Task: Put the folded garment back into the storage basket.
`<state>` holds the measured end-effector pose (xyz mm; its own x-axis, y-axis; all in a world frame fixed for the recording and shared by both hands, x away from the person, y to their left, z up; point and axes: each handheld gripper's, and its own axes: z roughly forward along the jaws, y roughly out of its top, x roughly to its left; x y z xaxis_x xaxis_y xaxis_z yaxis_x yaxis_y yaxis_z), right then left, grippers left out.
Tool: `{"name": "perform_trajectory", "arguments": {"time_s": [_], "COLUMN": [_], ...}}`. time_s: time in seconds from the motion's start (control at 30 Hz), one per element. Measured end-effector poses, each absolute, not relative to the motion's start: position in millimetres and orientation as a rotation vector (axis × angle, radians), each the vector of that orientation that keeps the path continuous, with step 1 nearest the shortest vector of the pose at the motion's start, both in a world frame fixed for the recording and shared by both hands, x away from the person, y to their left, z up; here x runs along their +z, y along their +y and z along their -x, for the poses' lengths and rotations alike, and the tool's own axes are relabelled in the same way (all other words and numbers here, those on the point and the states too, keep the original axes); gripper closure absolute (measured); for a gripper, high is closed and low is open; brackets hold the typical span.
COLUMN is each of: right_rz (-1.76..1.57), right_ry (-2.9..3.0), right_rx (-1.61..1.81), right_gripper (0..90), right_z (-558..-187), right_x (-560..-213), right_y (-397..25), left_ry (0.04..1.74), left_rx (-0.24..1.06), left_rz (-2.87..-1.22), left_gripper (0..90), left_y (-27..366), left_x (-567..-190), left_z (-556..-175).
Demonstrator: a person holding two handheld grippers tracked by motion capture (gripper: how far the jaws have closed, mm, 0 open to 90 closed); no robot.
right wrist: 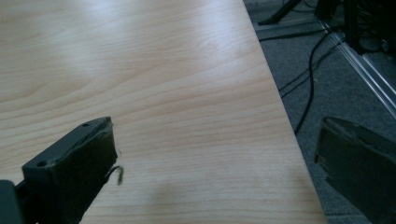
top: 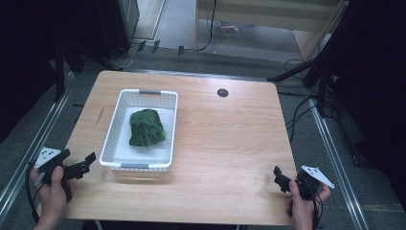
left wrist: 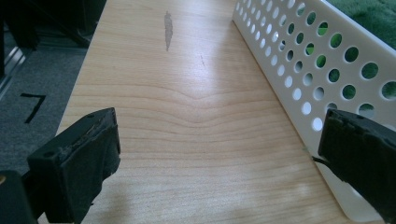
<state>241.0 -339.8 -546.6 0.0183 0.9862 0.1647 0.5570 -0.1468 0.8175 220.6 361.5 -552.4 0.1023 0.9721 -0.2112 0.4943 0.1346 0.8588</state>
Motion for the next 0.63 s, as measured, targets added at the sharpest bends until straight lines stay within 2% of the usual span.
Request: {"name": "perform_trajectory", "arguments": {"time_s": [0.63], "right_rz": [-1.791], "right_ry": [1.554], "right_rx": [1.027], "right_gripper": [0.0], "right_z": [-244.6], "right_x": [-548.3], "right_y": [-338.4], "left_ry": [1.526], "left_rx": [0.676], "left_rz": [-1.496], "left_gripper": [0.0], "left_y": [360.1], "left_x": [-552.4], "left_z": [-222.0]}}
